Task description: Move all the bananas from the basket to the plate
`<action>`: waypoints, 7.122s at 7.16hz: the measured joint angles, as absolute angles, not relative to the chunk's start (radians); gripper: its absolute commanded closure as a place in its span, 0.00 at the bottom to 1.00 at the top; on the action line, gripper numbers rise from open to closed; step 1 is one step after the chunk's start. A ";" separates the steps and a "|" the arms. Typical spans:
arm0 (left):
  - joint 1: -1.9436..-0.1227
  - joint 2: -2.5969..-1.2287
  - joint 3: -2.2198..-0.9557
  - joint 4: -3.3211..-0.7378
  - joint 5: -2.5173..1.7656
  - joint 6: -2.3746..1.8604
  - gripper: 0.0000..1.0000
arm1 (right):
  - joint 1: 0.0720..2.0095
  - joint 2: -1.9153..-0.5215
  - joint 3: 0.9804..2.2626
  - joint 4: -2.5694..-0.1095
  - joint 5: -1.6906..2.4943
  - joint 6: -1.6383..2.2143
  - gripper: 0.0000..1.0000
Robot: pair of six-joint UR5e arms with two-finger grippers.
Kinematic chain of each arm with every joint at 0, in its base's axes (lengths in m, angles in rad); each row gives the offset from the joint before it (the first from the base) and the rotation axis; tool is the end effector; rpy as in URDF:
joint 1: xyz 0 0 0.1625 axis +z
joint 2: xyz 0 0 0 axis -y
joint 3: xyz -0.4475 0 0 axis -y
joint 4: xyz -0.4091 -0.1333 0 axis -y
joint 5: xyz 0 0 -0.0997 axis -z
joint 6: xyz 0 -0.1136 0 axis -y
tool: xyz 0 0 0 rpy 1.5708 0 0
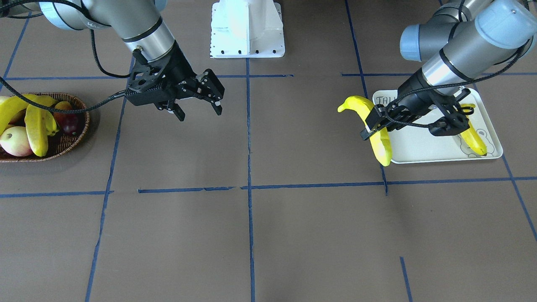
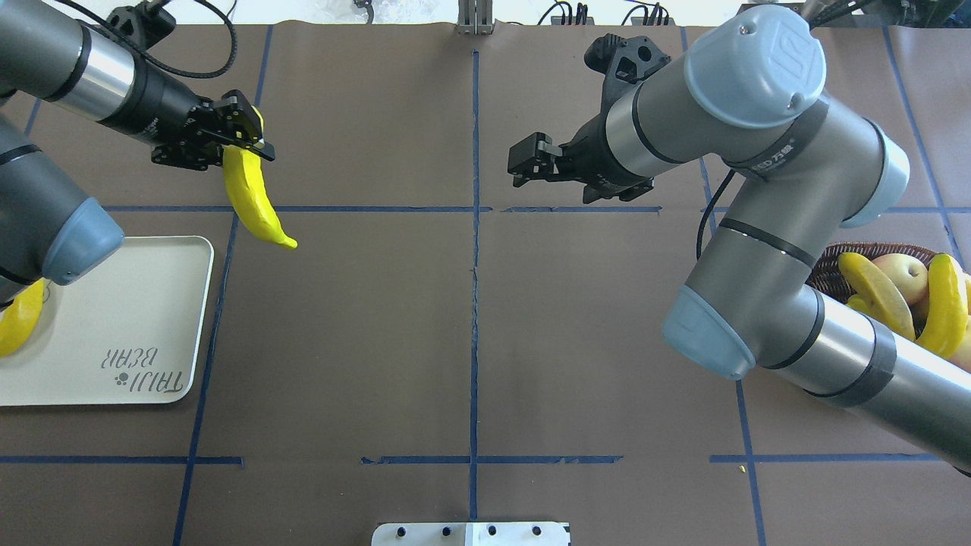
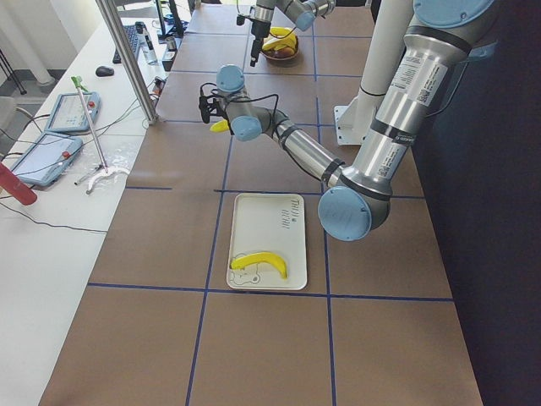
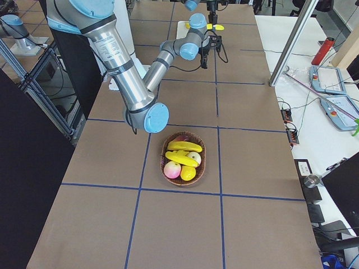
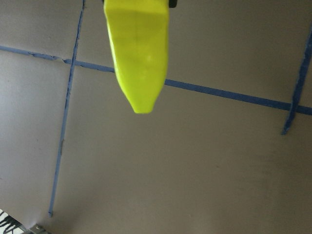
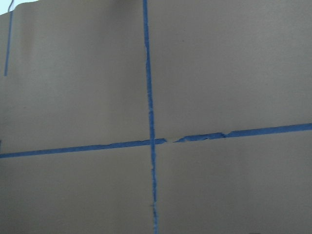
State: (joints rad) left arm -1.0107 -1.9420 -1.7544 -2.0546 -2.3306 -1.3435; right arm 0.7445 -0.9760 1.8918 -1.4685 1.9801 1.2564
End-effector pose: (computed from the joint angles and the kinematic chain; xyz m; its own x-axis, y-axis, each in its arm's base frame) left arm 0.2889 -0.5644 0.3199 0.3300 -0.2187 -0.9183 0.2304 0.9620 -0.1463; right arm -0.4117 -0.4991 0.1786 0.4824 0.0587 0.8740 -0.2349 0.9699 0.0645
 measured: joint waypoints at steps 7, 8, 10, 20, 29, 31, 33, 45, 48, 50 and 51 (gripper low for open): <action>-1.115 -1.702 -1.900 -1.597 -2.160 -0.645 1.00 | 0.927 -1.024 1.936 -1.775 2.057 0.884 0.00; -1.094 -1.690 -1.961 -1.441 -2.074 -0.585 1.00 | 0.934 -1.033 1.941 -1.779 2.063 0.872 0.00; -1.024 -1.671 -2.000 -1.320 -1.977 -0.562 1.00 | 0.936 -1.039 1.943 -1.781 2.066 0.866 0.00; -0.875 -1.615 -1.780 -1.519 -1.772 -0.643 0.70 | 0.931 -1.039 1.942 -1.778 2.065 0.865 0.00; -0.880 -1.631 -1.841 -1.511 -1.746 -0.613 0.00 | 0.934 -1.037 1.952 -1.779 2.065 0.865 0.00; -0.907 -1.632 -1.934 -1.506 -1.862 -0.612 0.00 | 0.954 -1.040 1.952 -1.816 2.066 0.835 0.00; -0.981 -1.651 -1.987 -1.507 -2.053 -0.595 0.00 | 1.004 -1.055 1.959 -1.925 2.067 0.662 0.00; -0.991 -1.945 -1.947 -1.367 -2.259 -0.689 0.00 | 0.957 -1.712 2.016 -1.458 2.078 0.577 0.06; -0.989 -1.944 -1.948 -1.367 -2.257 -0.688 0.00 | 0.909 -1.735 1.999 -1.456 2.060 0.595 0.12; -0.989 -1.942 -1.947 -1.368 -2.257 -0.686 0.00 | 0.901 -1.737 1.974 -1.458 2.057 0.594 0.22; -0.989 -1.940 -1.947 -1.369 -2.256 -0.686 0.00 | 0.897 -1.738 1.964 -1.459 2.056 0.594 0.27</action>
State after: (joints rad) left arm -0.9894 -1.9405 -1.9471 -1.3691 -2.2565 -0.6860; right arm 0.8969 -1.7378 1.9644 -1.4591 2.0556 0.5939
